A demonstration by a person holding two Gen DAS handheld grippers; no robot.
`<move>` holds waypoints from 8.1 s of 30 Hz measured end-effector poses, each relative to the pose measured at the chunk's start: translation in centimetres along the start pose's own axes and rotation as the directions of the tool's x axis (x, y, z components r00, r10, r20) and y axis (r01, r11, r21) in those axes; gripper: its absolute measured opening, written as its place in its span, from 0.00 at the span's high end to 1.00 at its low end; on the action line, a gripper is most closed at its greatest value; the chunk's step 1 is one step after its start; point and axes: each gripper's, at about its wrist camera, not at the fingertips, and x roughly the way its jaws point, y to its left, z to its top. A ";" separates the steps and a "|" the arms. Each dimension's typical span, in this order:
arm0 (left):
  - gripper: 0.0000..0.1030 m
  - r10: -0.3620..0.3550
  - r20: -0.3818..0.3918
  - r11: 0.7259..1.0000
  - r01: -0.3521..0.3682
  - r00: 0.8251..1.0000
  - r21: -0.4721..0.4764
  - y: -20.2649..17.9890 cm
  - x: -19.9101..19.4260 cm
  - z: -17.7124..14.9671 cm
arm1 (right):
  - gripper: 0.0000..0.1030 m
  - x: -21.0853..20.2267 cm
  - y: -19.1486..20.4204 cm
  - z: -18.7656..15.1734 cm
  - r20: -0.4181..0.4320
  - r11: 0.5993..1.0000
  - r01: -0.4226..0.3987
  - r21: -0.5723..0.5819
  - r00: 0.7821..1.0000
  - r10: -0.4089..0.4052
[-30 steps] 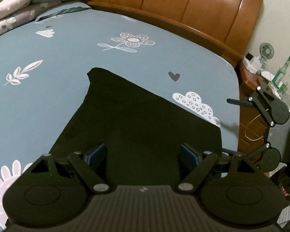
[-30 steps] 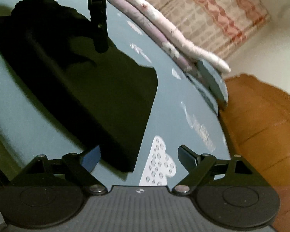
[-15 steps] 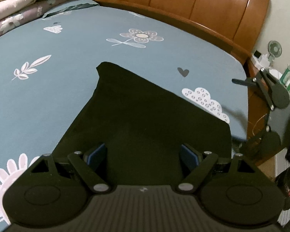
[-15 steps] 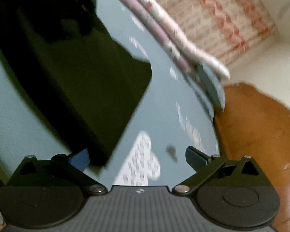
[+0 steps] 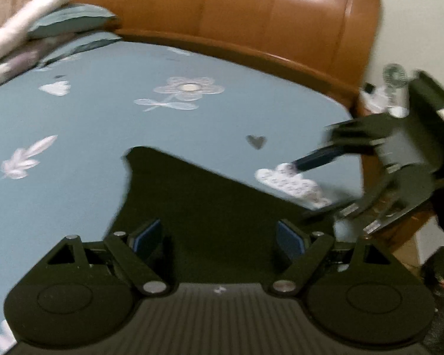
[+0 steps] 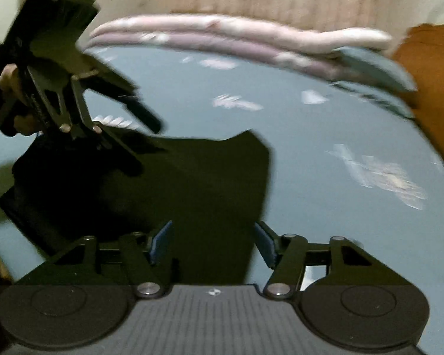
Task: Fold clothes
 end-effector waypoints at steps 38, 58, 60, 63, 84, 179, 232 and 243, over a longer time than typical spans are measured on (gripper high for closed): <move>0.19 0.346 -0.246 0.744 -0.424 0.906 -0.516 5.6 -5.4 -6.4 | 0.30 9.3 -7.2 8.7 -0.001 0.925 -0.315 0.213 0.946 0.323; 0.19 0.294 -0.229 0.787 -0.371 0.928 -0.493 -0.8 -7.7 -8.1 | 0.25 5.9 -7.2 5.7 -0.051 0.940 -0.220 0.259 0.969 0.241; 0.21 0.318 -0.245 0.796 -0.399 0.916 -0.456 -1.4 -7.6 -8.0 | 0.25 5.4 -6.7 5.8 -0.048 0.947 -0.221 0.236 0.970 0.238; 0.21 0.336 -0.211 0.795 -0.396 0.918 -0.460 -1.5 -8.9 -7.2 | 0.25 4.4 -5.4 6.2 -0.040 0.945 -0.270 0.184 0.959 0.282; 0.21 0.372 -0.136 0.806 -0.393 0.918 -0.442 -2.1 -10.9 -7.6 | 0.22 5.6 0.7 7.6 -0.137 0.794 -0.607 0.023 0.785 0.604; 0.17 0.032 0.058 0.309 0.045 0.998 -0.950 10.2 -7.8 -16.6 | 0.00 11.2 -15.3 1.6 -0.035 0.571 -0.342 0.746 0.836 0.548; 0.60 0.100 -0.084 0.374 -0.115 0.991 -0.920 9.3 -8.4 -14.5 | 0.79 12.4 -10.9 2.5 -0.071 0.580 -0.456 0.675 0.743 0.666; 0.68 0.136 -0.038 0.527 -0.105 0.990 -0.844 8.4 -9.1 -7.7 | 0.79 8.1 -10.7 3.9 0.056 0.550 -0.550 0.629 0.737 0.674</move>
